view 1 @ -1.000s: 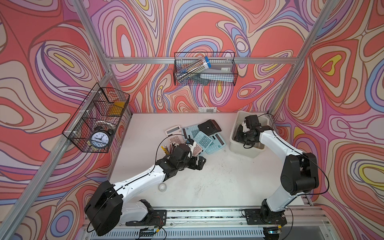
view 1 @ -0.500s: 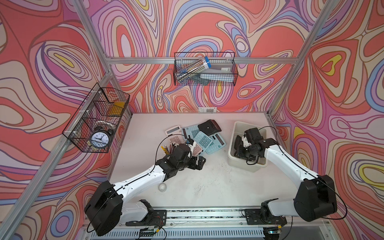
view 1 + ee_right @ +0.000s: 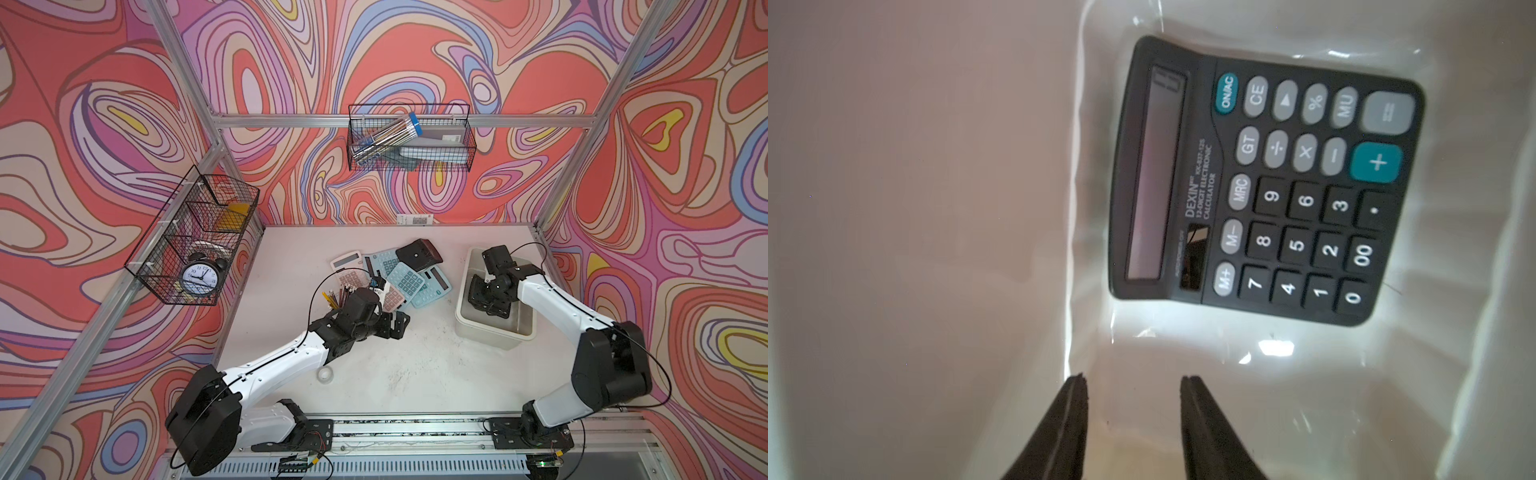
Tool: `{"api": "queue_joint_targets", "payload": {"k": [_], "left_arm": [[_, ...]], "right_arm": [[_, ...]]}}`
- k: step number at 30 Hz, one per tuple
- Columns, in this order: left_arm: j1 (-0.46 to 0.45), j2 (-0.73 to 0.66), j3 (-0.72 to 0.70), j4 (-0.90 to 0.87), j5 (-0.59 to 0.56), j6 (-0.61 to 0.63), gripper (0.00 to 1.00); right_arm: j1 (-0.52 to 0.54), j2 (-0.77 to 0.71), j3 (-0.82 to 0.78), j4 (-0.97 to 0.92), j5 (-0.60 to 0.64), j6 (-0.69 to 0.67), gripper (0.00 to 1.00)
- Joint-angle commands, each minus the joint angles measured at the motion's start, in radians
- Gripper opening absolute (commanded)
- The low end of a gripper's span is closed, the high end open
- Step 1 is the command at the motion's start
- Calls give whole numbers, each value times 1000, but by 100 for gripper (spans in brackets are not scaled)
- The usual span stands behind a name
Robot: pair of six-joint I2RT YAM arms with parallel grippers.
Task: Put the calculator in the storage box
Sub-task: Adjust the calculator in the storage box.
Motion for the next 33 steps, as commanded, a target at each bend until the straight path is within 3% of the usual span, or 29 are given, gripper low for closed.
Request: {"api": "queue_joint_targets", "payload": {"k": [1, 15, 21, 27, 33], "left_arm": [[-1, -13, -11, -16, -30, 18, 99], [-1, -16, -11, -25, -66, 30, 99], [-1, -15, -2, -42, -86, 40, 98], [-15, -106, 13, -93, -168, 67, 98], [-27, -264, 17, -176, -286, 62, 98]], "right_arm": [[-26, 74, 12, 90, -2, 7, 38], [-116, 219, 86, 187, 96, -51, 36], [-116, 71, 90, 148, 24, -94, 37], [-114, -101, 83, 95, -80, -105, 40], [-105, -214, 93, 93, -291, -85, 40]]}}
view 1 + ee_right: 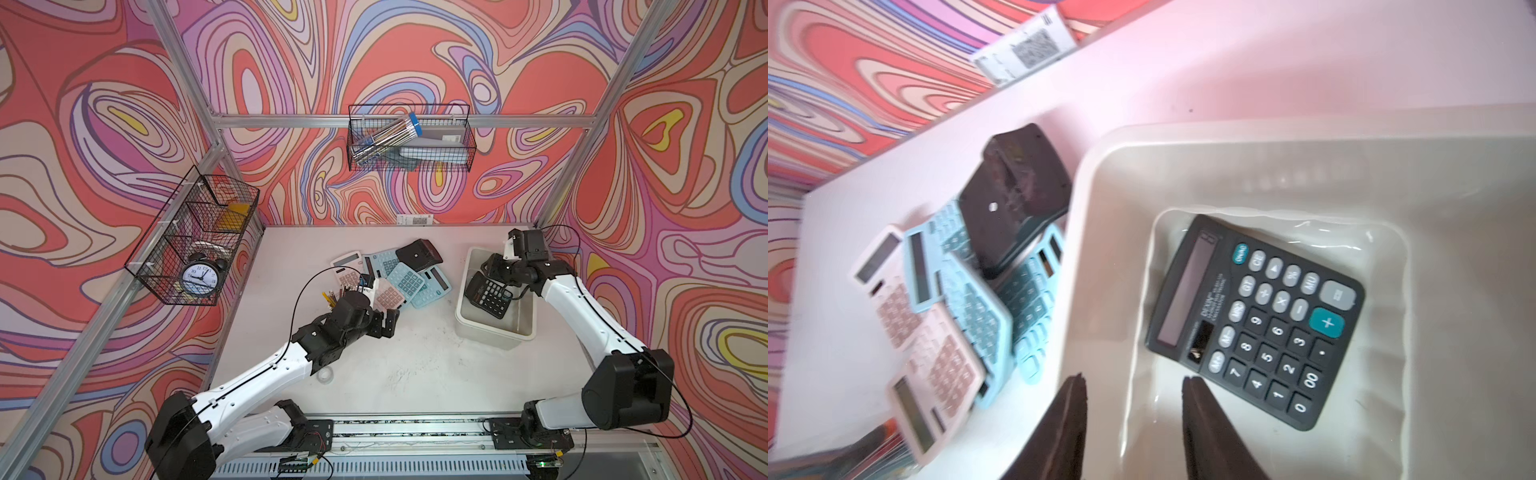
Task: Put the calculator in the storage box
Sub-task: Adjust the calculator in the storage box, then move the distractor to the center of the board.
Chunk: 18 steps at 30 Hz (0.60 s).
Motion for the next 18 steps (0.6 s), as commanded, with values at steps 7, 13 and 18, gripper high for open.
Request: {"api": "queue_joint_targets", "payload": {"k": [7, 13, 18], "left_arm": [[-5, -212, 12, -285, -215, -84, 99], [-3, -331, -65, -380, -265, -202, 99], [-2, -398, -106, -447, -326, -255, 98]], "right_arm": [[143, -31, 25, 69, -333, 11, 43], [317, 28, 28, 165, -349, 4, 51], [421, 108, 6, 270, -349, 26, 52]]}}
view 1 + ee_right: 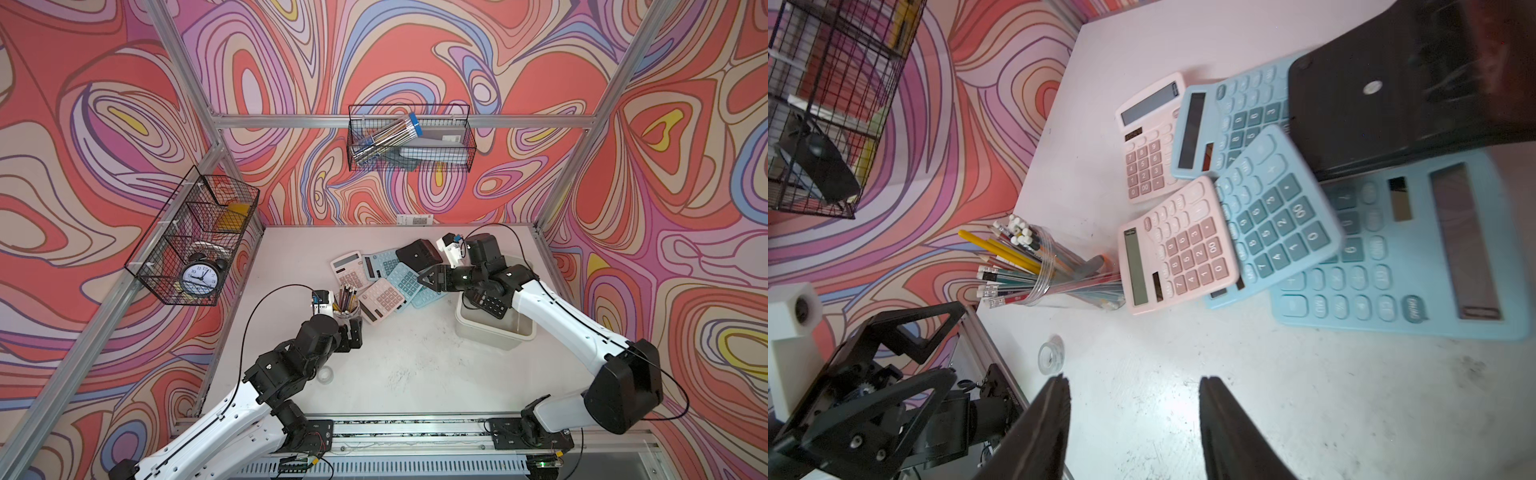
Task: Put the calculator in the storage box
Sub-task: Move the distractor to the center of the board.
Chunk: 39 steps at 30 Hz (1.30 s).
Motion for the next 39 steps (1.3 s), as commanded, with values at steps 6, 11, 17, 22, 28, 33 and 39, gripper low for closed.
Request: {"api": "queue_joint_targets", "payload": {"k": [6, 11, 17, 22, 28, 33, 39], "left_arm": [[19, -57, -86, -66, -67, -106, 92], [46, -34, -115, -39, -42, -124, 78], [136, -3, -173, 7, 60, -130, 64], [225, 2, -209, 47, 159, -131, 54], [298, -2, -233, 62, 220, -136, 51], [317, -21, -239, 54, 217, -138, 51], [320, -54, -229, 23, 202, -138, 51]], "right_arm": [[131, 163, -28, 228, -15, 45, 51], [174, 255, -60, 374, -6, 106, 42], [215, 379, -47, 465, -8, 165, 34], [241, 459, -24, 498, -14, 198, 27], [271, 536, 3, 543, -54, 237, 26], [290, 592, 37, 559, -64, 259, 26], [304, 643, 90, 568, -79, 278, 26]]}}
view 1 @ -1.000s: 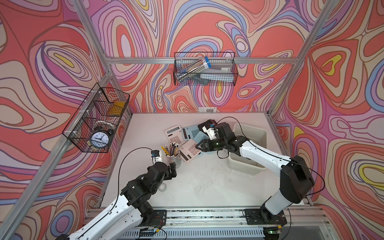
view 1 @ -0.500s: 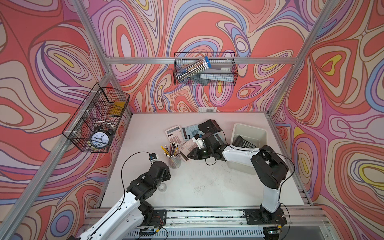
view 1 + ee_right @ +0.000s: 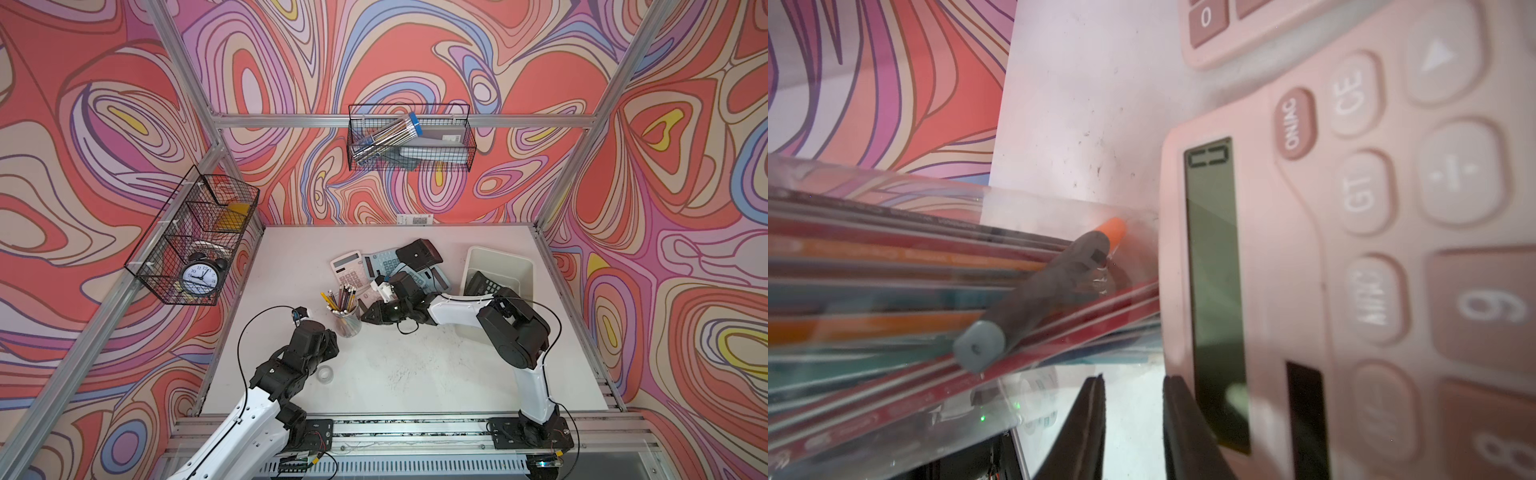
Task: Put the calculator in the storage box
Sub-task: Move the distractor to the center of the board.
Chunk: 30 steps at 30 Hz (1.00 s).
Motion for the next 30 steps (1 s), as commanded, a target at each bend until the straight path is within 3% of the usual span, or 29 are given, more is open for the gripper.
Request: {"api": "queue_joint_targets", "payload": {"k": [1, 16, 30], "left_arm": [[8, -21, 2, -27, -6, -4, 51], [7, -106, 117, -182, -32, 17, 49], [9, -159, 228, -262, 30, 35, 49]], "right_arm": [[16, 43, 43, 27, -21, 18, 26], [61, 167, 178, 40, -56, 63, 26], [106, 324, 388, 14, -70, 99, 26]]}}
